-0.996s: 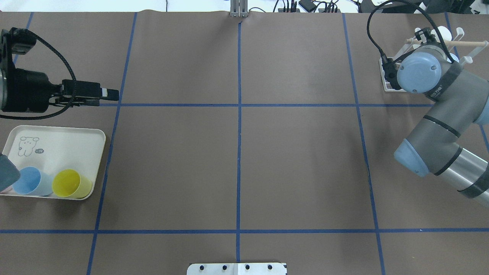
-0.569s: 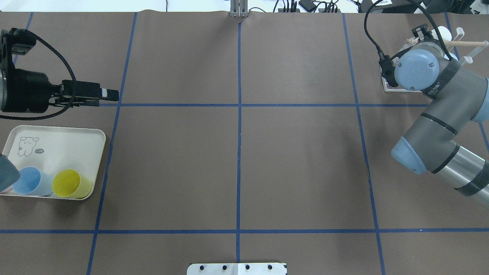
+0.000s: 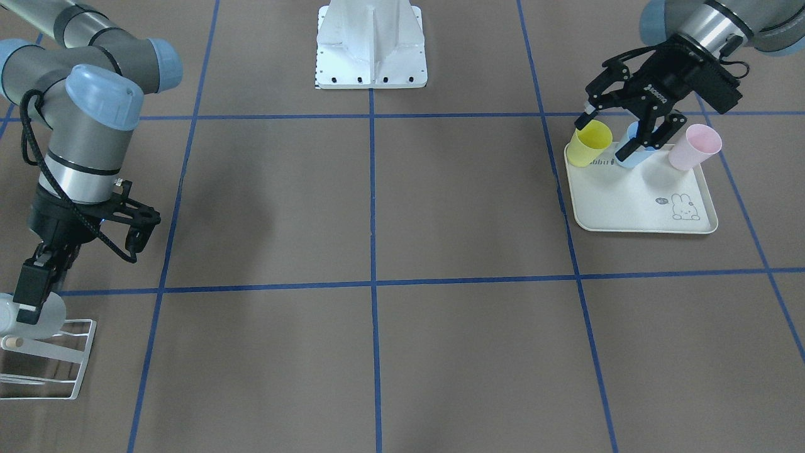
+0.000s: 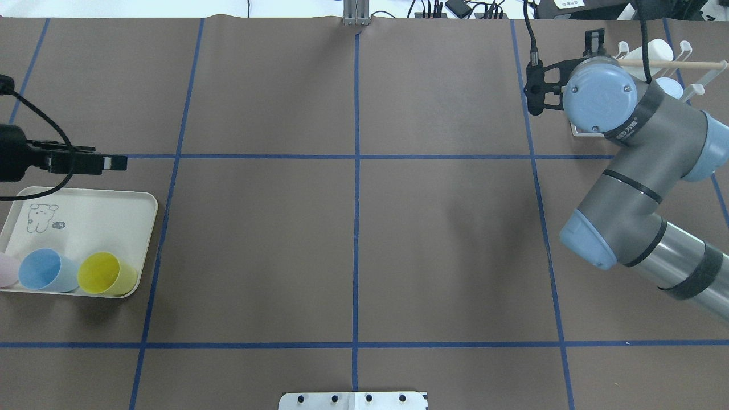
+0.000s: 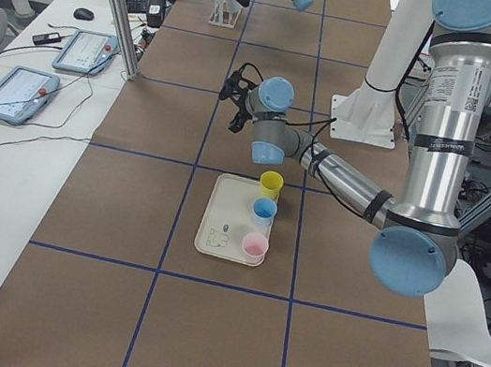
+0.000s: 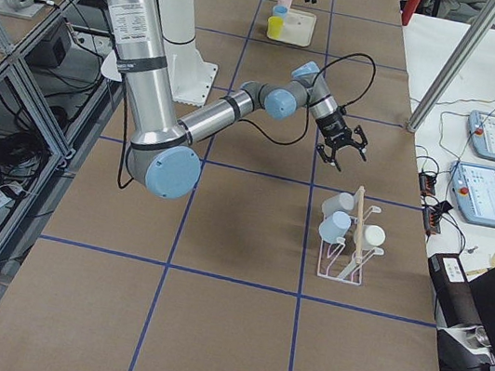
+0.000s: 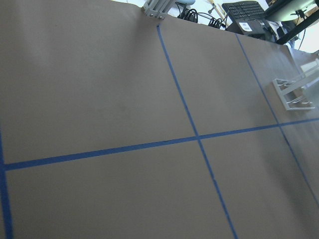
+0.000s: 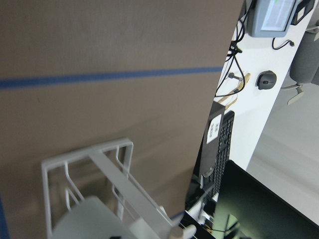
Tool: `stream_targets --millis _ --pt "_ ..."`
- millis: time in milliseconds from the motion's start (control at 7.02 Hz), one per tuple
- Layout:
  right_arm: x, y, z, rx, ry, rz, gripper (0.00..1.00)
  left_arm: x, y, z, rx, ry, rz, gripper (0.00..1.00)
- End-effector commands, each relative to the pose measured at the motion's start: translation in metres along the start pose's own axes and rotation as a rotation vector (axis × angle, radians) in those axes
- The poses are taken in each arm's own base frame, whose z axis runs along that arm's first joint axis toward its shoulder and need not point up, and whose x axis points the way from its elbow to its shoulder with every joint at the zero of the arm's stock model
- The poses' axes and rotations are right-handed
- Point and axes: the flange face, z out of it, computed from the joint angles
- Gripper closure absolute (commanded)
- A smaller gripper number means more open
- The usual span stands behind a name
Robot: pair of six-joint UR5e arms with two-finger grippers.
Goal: Transfer IKEA cup to right arm and place on rack
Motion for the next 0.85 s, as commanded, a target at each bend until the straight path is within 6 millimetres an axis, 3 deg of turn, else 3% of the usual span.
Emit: stream_targets --millis 0,285,569,712 --pt "-0.015 -0.031 -0.064 0.18 -0.11 0.393 0.02 -0.056 0.033 -0.025 -0.001 -0.154 0.171 0.0" --pt "-0.02 -0.049 -0.121 0.36 -0.24 0.7 0.01 -0.111 0.075 -0.07 -0.041 -0.268 0.247 0.0" --pt "-0.031 -0.086 -0.172 0.434 -0.362 0.964 0.01 -0.174 0.132 -0.087 0.015 -0.306 0.272 0.0" --pt "-0.035 -0.099 -0.183 0.452 -0.385 0.972 0.0 -0.215 0.171 -0.091 0.03 -0.296 0.279 0.0"
